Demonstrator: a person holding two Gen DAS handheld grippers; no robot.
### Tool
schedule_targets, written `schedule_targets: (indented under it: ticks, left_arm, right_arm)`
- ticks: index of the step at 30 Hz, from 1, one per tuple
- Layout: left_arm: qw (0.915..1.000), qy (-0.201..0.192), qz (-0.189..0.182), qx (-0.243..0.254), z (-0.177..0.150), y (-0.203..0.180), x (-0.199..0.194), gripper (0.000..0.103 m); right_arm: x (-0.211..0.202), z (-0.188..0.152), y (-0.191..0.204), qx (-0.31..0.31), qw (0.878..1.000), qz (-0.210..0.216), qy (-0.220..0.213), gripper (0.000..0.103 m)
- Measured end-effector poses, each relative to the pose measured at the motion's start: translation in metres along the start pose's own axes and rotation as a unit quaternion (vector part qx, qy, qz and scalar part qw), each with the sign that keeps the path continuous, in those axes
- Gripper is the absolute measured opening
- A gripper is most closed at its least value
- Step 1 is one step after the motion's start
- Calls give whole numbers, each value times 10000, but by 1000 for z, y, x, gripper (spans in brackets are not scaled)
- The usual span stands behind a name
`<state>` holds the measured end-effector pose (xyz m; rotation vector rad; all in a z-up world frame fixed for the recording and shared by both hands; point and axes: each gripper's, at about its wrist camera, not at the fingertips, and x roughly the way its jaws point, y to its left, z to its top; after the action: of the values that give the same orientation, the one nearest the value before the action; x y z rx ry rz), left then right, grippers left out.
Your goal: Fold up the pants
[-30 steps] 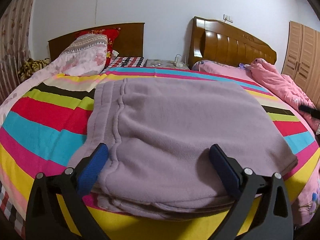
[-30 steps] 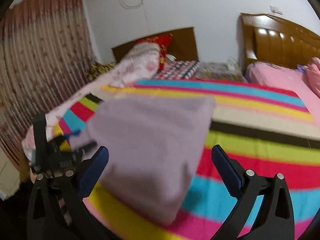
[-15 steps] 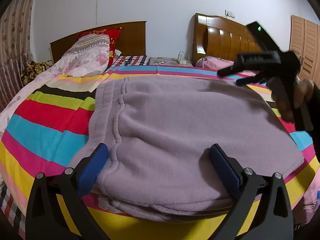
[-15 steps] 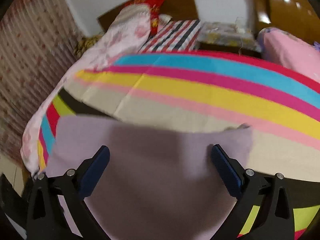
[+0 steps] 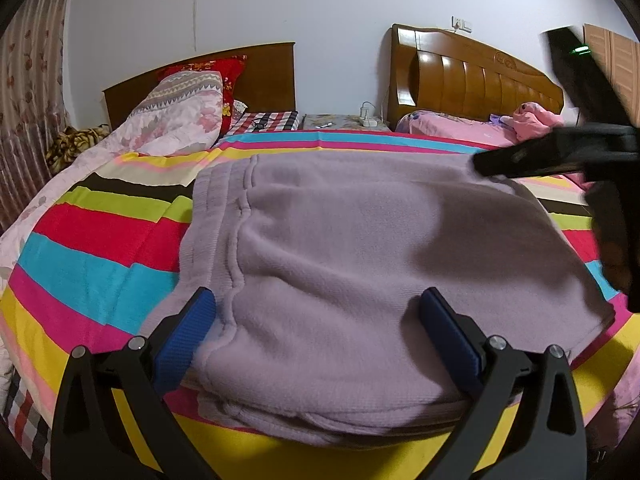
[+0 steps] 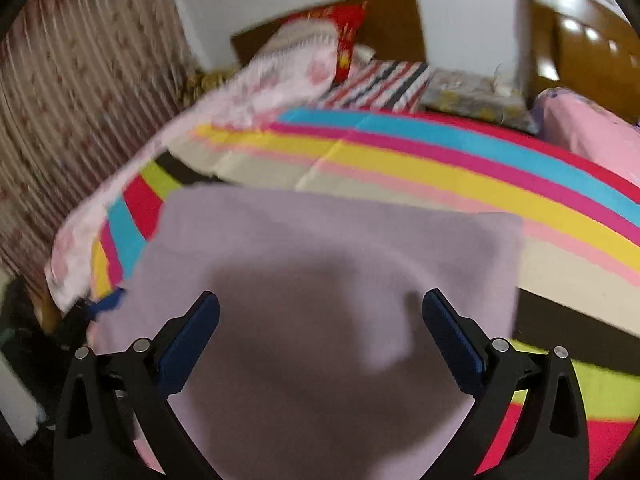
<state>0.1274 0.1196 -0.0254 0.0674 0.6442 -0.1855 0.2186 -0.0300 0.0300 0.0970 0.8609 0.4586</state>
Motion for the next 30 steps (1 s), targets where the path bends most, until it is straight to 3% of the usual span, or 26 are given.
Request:
schedule_targets:
  ticks: [3,7,12,15,19,22,26,30]
  left_arm:
    - [10000,4,25,14,1,-2,0,101]
    - [9996,12,259,138,0,-11,-4,102]
    - [9954,-147,923,193,-1,-37,-37,101]
    - [9952,-578,790,62,-3,-50,-75,102]
    - [9923,-1193,206,-274,-6,-63,-128,102]
    - [9874,-1505,240,-427,-5,-68,-151,102]
    - [9865,-1256,867,-587,-6,-82,-156,102]
    - [9826,-1014,1538,-242,-18,-99,-147,102]
  right_arm:
    - [-20,-23,10,-162,9999,21,-21,98]
    - [-16,-84,34,-717,9944,-610,480,99]
    - [-72,-131,33,-228,9976,-612,222,99]
    - [-110,-153,37,-83,9962,-805,-323,99]
    - [-154,-171,49,-39,9867,-1069,-1222,99]
    - [-169,-171,63,-244,9792,-1190,-1624,99]
    - [-169,-169,72,-371,9736,-1226,-1889,99]
    - [-153,-170,71,-301,9783,-1197,-1663,99]
